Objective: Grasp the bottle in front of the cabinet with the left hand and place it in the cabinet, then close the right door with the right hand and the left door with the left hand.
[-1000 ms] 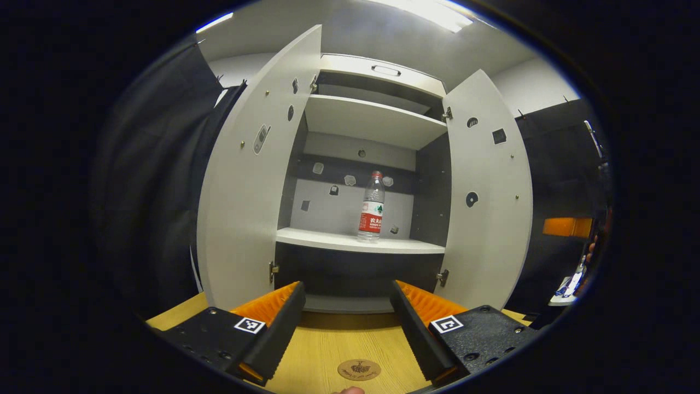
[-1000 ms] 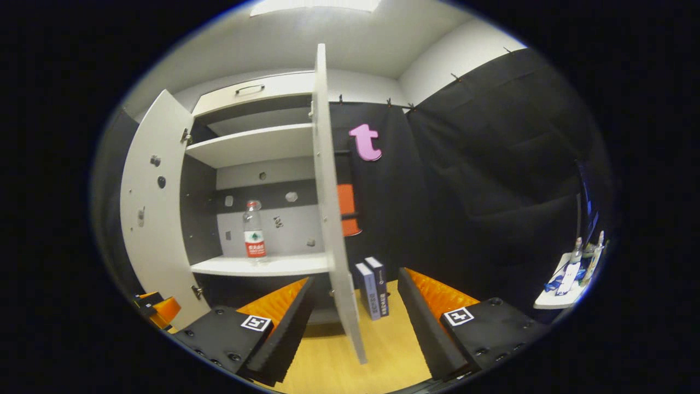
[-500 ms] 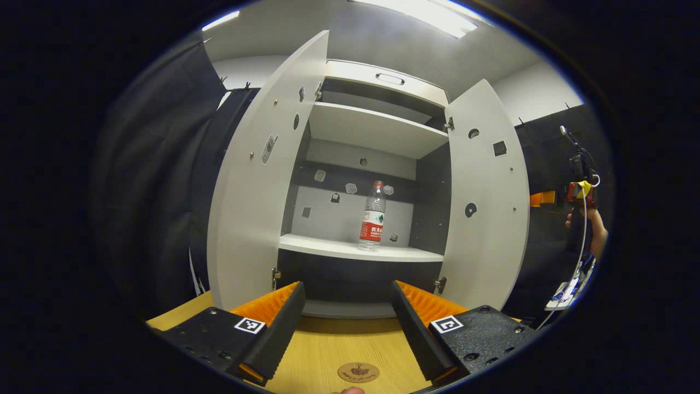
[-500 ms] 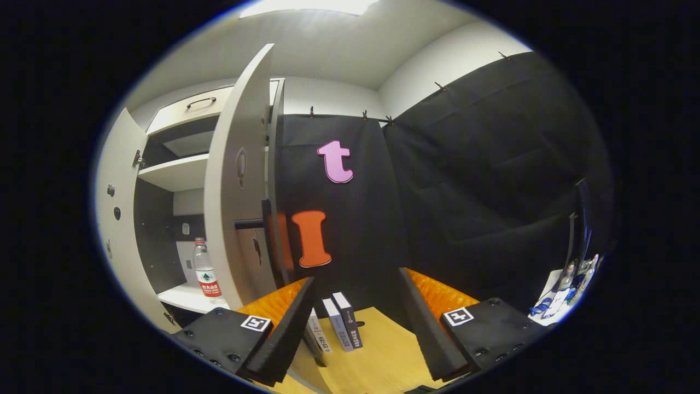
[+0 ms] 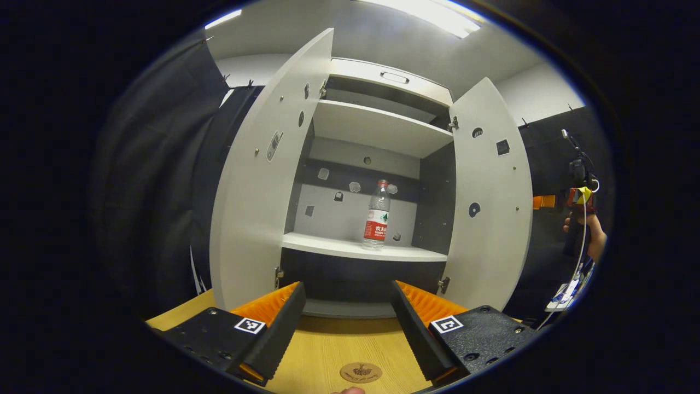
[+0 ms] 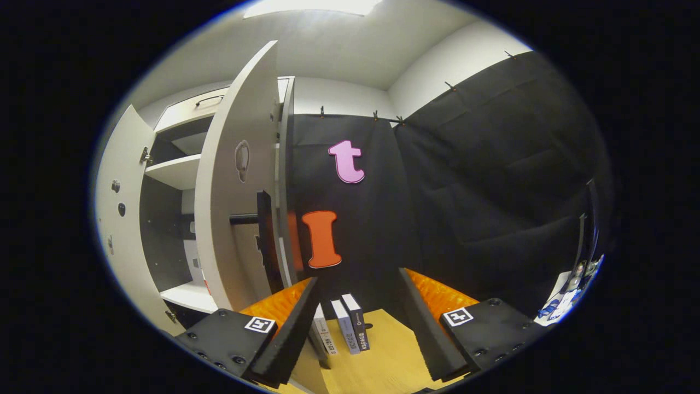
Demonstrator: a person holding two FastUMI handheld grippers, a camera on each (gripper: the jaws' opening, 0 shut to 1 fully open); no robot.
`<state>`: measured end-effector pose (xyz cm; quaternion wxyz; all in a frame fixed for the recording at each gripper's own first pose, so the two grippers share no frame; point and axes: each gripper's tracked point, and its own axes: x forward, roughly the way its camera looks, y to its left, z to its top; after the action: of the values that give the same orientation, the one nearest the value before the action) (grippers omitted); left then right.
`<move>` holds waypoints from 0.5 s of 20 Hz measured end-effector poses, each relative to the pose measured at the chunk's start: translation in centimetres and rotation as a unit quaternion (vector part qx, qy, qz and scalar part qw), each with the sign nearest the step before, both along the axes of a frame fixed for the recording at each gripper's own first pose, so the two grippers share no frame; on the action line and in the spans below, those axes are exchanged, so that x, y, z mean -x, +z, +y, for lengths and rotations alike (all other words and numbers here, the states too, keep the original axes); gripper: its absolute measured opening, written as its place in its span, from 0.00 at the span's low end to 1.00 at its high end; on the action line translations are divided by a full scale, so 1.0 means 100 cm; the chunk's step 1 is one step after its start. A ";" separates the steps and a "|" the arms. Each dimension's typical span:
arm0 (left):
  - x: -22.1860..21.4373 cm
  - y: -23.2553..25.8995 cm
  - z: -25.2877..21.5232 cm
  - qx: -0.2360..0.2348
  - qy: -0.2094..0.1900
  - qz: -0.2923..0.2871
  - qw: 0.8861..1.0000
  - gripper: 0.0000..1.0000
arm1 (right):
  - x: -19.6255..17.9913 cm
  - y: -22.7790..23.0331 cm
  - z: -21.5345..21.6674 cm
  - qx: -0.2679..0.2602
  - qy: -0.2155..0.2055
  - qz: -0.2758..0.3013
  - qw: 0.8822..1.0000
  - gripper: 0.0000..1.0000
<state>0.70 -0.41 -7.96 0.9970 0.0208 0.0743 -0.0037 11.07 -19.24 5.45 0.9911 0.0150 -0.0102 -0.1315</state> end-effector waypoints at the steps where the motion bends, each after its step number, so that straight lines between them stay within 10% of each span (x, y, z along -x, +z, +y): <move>1: -0.001 0.002 -0.001 0.002 0.001 -0.002 1.000 0.95 | 0.000 0.000 0.009 0.000 0.007 0.001 1.000 0.95; 10: -0.004 0.003 0.005 0.006 0.008 -0.001 1.000 0.95 | -0.005 -0.004 0.070 -0.002 0.051 0.012 0.999 0.95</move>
<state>1.05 0.11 -7.64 0.9972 0.0140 0.0732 0.0042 11.60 -12.20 5.05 0.9966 0.0155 0.0025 -0.0814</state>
